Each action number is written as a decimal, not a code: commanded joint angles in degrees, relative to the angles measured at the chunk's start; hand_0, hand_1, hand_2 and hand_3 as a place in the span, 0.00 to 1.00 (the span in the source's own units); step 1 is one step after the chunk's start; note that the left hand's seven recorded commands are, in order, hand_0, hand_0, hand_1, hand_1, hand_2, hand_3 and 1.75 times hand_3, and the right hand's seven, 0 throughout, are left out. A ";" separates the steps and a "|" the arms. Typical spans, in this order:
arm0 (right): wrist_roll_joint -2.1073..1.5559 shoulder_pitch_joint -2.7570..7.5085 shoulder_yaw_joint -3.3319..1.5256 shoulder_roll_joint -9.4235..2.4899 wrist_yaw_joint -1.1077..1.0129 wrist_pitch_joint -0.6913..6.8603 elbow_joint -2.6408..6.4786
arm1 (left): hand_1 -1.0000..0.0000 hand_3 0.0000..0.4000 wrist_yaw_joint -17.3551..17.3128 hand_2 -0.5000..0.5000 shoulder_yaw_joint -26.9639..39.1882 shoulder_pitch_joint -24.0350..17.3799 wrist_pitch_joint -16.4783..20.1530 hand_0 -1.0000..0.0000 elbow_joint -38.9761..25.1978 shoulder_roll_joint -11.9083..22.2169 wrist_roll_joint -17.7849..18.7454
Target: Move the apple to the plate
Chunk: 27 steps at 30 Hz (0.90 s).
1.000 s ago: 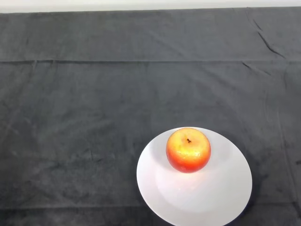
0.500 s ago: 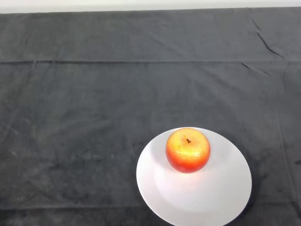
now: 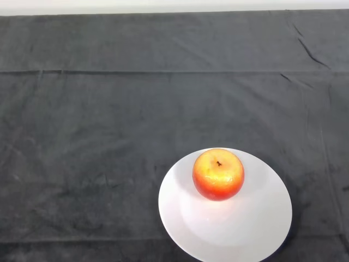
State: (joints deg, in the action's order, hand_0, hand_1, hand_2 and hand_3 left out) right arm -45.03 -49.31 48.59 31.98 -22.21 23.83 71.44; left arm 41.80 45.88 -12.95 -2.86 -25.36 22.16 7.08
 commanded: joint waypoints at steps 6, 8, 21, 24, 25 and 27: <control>-1.70 1.97 0.72 0.66 0.16 0.07 -2.07 | 1.00 0.00 0.98 0.50 -0.71 -0.98 -0.49 1.00 1.65 -1.28 0.93; -1.70 1.97 0.72 0.67 0.15 0.07 -2.07 | 1.00 0.00 1.09 0.50 -0.91 -1.04 -0.40 1.00 1.54 -1.20 1.06; -1.70 1.96 0.72 0.68 0.14 0.07 -2.04 | 1.00 0.00 1.36 0.50 -1.19 -1.91 0.14 1.00 0.57 -0.75 2.21; -1.70 1.96 0.72 0.68 0.14 0.07 -2.03 | 1.00 0.00 1.28 0.50 -1.09 -2.16 -0.07 1.00 0.67 -0.72 2.51; -1.70 1.95 0.72 0.68 0.14 0.07 -2.03 | 1.00 0.00 1.26 0.50 -1.06 -2.23 -0.11 1.00 0.68 -0.71 2.59; -1.70 1.95 0.72 0.68 0.14 0.07 -2.03 | 1.00 0.00 1.23 0.50 -1.02 -2.37 -0.22 1.00 0.73 -0.69 2.75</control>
State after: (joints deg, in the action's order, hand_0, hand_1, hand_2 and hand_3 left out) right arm -45.03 -49.31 48.59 31.98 -22.21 23.83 71.44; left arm 42.83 45.28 -13.16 -2.62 -25.37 22.17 9.07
